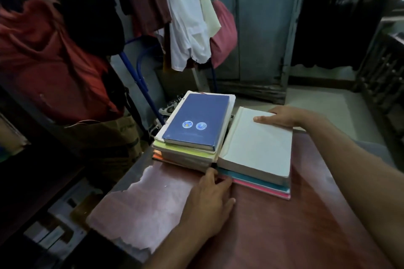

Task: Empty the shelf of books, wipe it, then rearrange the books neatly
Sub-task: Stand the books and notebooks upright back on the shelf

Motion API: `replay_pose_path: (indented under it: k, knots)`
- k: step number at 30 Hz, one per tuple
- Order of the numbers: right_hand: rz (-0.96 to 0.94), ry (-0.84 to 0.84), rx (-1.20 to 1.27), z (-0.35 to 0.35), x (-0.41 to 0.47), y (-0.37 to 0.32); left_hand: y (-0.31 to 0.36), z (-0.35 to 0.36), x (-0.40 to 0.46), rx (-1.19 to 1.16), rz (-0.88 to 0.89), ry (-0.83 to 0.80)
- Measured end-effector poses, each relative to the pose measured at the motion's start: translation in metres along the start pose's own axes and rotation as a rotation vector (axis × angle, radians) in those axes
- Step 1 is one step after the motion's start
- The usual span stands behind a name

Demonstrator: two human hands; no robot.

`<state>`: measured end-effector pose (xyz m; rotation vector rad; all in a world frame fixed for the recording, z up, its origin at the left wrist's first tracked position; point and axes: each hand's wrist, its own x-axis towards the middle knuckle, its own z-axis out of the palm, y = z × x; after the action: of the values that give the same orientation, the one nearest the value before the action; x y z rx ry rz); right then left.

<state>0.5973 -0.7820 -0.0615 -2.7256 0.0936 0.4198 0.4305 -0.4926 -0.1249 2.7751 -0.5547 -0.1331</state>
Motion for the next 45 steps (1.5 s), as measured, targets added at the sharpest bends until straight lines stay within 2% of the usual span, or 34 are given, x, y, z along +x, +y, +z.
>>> replay_pose_path:
  k: [4, 10, 14, 17, 20, 24, 26, 28, 32, 38, 41, 45]
  knots:
    - [-0.022, 0.076, 0.062, 0.010, -0.019, 0.007, 0.007, 0.006, -0.015, 0.016, 0.005, 0.002]
    - [0.050, 0.135, 0.019, 0.027, -0.062, 0.025, 0.008, 0.015, -0.034, -0.025, 0.018, -0.007]
    - [0.148, 0.141, -0.034, 0.041, -0.108, 0.030, 0.003, 0.019, -0.049, -0.177, 0.026, 0.031]
    - [0.175, 0.139, -0.032, 0.059, -0.137, 0.025, -0.007, 0.015, -0.055, -0.302, -0.041, 0.113]
    - [0.099, 0.108, -0.011, 0.076, -0.158, 0.012, -0.023, 0.005, -0.068, -0.398, -0.281, 0.119]
    - [-0.044, 0.043, 0.080, 0.093, -0.176, -0.025, -0.041, -0.017, -0.091, -0.822, -0.548, 0.192]
    - [-0.108, 0.011, 0.120, 0.104, -0.182, -0.050, -0.039, -0.032, -0.104, -0.736, -0.637, 0.211]
    - [-0.149, 0.001, 0.122, 0.116, -0.184, -0.072, -0.044, -0.040, -0.111, -0.702, -0.650, 0.230]
    - [-0.186, 0.030, 0.020, 0.133, -0.186, -0.093, -0.059, -0.052, -0.120, -0.849, -0.696, 0.210]
    - [-0.236, 0.116, -0.085, 0.149, -0.204, -0.092, -0.064, -0.050, -0.126, -0.795, -0.715, 0.172]
    - [-0.275, 0.169, -0.201, 0.151, -0.206, -0.101, -0.064, -0.055, -0.133, -0.792, -0.734, 0.224]
    - [-0.319, 0.121, 0.039, 0.162, -0.206, -0.121, -0.079, -0.064, -0.146, -0.932, -0.763, 0.314]
